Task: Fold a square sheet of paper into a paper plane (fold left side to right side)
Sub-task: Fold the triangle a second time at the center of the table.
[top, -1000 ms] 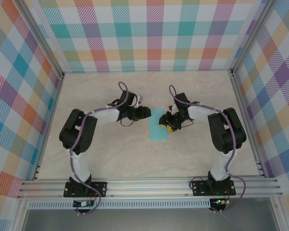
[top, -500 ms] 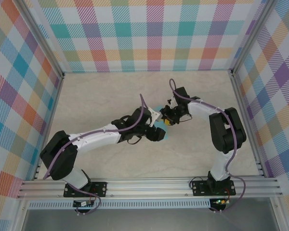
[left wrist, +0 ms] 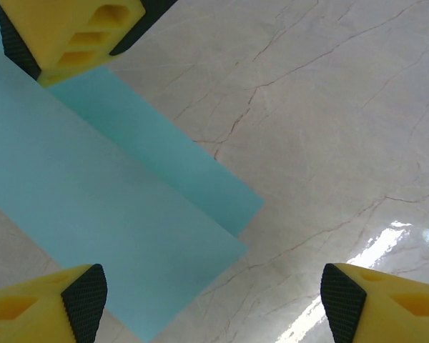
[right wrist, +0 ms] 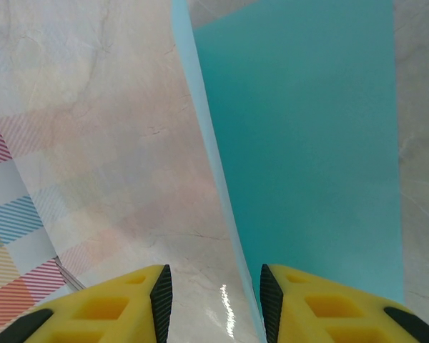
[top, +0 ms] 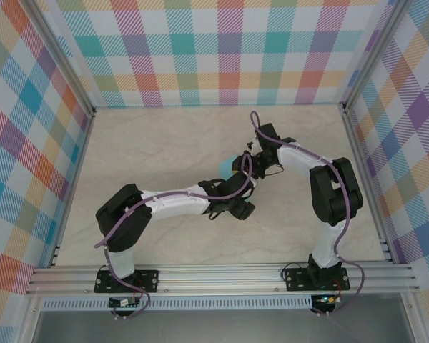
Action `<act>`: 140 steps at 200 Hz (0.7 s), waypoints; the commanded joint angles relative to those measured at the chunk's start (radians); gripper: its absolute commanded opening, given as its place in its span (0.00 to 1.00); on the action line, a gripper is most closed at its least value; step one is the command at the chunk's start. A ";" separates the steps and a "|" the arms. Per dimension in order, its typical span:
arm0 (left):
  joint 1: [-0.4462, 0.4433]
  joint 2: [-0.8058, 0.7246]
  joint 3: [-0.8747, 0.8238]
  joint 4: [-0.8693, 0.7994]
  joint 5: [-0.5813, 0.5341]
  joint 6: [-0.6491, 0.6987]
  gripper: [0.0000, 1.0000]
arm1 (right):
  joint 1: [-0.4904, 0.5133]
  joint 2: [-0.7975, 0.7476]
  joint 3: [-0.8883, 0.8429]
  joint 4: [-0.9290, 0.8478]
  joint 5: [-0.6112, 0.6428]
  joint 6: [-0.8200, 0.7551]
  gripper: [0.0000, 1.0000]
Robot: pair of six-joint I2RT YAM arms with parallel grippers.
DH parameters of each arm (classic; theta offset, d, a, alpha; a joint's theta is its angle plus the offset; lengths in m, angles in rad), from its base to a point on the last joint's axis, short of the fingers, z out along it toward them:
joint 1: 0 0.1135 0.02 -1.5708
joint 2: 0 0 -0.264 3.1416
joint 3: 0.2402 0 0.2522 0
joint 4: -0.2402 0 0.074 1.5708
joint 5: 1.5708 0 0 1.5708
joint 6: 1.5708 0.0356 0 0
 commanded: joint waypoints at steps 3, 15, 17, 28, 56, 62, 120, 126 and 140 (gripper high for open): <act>-0.038 0.042 0.053 -0.046 -0.135 0.018 0.82 | -0.006 0.019 0.031 -0.021 -0.017 0.006 0.40; -0.045 0.063 0.067 -0.056 -0.183 0.018 0.81 | -0.007 0.021 0.032 -0.021 -0.017 0.006 0.40; -0.045 0.064 0.070 -0.059 -0.190 0.019 0.80 | -0.007 0.021 0.031 -0.022 -0.018 0.005 0.40; -0.049 0.075 0.075 -0.067 -0.219 0.020 0.80 | -0.006 0.020 0.030 -0.022 -0.017 0.005 0.40; -0.052 0.071 0.071 -0.059 -0.213 0.030 0.72 | -0.006 0.021 0.027 -0.020 -0.017 0.004 0.40; -0.052 0.069 0.069 -0.056 -0.206 0.032 0.69 | -0.007 0.021 0.028 -0.020 -0.015 0.004 0.40; -0.060 0.033 0.041 -0.030 -0.193 0.052 0.33 | -0.007 0.021 0.035 -0.043 0.011 -0.011 0.40; -0.061 0.028 0.036 -0.024 -0.194 0.052 0.31 | -0.006 0.019 0.035 -0.044 0.012 -0.012 0.40; -0.061 0.019 0.027 -0.014 -0.190 0.052 0.25 | -0.007 0.019 0.036 -0.046 0.015 -0.012 0.41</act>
